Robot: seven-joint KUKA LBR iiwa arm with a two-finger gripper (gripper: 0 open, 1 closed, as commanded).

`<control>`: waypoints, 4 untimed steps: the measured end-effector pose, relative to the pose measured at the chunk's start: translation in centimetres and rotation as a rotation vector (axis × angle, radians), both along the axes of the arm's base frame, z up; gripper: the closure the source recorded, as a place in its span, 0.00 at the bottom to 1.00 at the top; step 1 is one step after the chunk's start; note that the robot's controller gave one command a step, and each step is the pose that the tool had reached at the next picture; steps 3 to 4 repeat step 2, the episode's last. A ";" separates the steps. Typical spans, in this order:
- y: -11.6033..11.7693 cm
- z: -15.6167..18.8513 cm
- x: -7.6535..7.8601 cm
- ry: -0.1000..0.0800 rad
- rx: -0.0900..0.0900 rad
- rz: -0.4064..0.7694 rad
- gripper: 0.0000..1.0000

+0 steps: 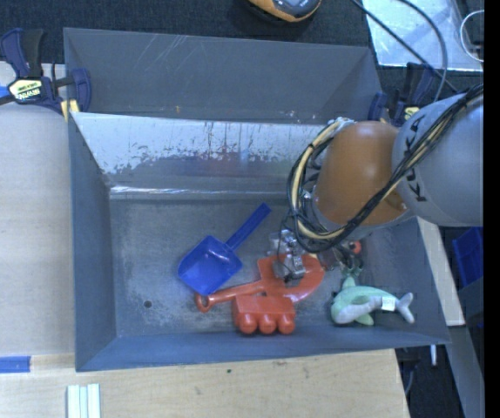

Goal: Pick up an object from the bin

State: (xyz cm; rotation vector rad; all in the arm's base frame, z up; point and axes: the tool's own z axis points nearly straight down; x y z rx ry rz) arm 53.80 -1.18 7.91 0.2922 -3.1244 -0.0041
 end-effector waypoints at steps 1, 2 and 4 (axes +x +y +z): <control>0.0 2.1 -0.1 0.003 0.000 0.000 1.00; 0.0 4.4 0.1 -0.005 0.000 -0.001 1.00; 0.0 4.4 0.1 -0.005 0.000 -0.001 1.00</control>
Offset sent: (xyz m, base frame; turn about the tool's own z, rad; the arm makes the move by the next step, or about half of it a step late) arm 0.0001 -0.0001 0.0585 0.0000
